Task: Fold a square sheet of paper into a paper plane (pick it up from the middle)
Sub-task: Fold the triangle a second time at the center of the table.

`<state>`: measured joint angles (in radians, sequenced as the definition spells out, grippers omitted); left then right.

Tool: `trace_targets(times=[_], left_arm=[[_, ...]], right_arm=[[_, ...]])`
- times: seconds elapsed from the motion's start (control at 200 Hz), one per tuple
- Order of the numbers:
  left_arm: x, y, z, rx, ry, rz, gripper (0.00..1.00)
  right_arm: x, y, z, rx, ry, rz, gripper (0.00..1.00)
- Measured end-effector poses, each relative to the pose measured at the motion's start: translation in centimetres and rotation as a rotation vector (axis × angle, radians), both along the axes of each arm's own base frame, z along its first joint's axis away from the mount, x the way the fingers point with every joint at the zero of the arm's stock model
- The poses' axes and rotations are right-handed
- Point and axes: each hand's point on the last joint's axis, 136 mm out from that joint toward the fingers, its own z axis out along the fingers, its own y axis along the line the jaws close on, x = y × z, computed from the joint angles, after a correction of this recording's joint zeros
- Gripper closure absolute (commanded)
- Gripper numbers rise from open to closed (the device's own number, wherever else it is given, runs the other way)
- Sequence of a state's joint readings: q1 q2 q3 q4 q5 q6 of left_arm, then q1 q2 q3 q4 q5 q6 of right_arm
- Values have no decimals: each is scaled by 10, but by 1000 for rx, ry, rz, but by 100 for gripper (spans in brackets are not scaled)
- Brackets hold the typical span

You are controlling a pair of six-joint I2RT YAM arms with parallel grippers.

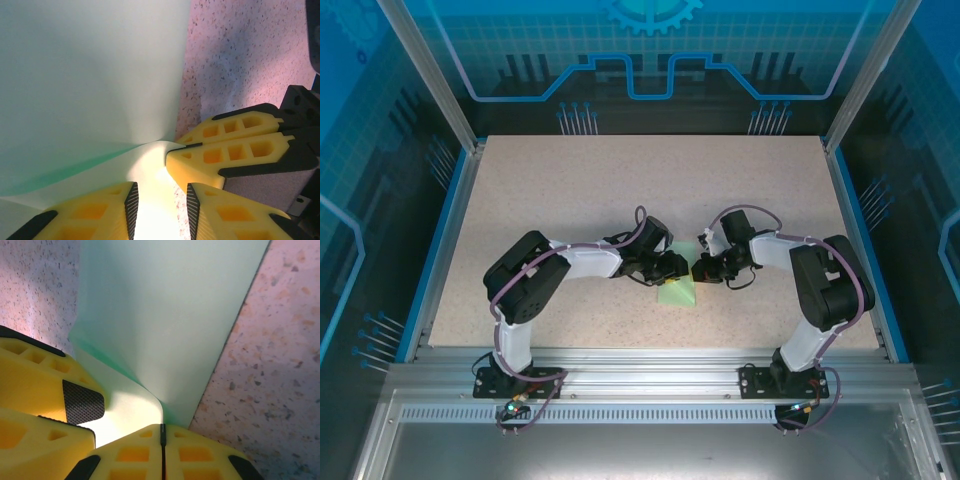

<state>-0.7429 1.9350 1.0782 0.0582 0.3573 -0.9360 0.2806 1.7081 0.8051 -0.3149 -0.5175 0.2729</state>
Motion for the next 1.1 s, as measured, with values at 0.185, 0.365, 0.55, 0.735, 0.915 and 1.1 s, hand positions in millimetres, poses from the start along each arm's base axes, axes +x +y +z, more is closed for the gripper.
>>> trace_targets(times=[0.185, 0.365, 0.55, 0.735, 0.915, 1.1], left_arm=[[-1, 1, -7, 11, 12, -1, 66], [-2, 1, -12, 18, 19, -1, 67], [-2, 1, -12, 19, 20, -1, 67], [-2, 1, -12, 19, 20, 0, 67], [-2, 1, -12, 19, 21, 0, 67], [-2, 1, -12, 19, 21, 0, 68]], right_arm=[[0, -1, -1, -6, 1, -5, 92], [0, -1, -1, -5, 3, -8, 89], [0, -1, 2, -7, 8, -20, 82], [3, -7, 29, -22, -60, -53, 79], [-7, -8, 53, 29, -99, -85, 89], [-37, 0, 40, 74, 9, -75, 91]])
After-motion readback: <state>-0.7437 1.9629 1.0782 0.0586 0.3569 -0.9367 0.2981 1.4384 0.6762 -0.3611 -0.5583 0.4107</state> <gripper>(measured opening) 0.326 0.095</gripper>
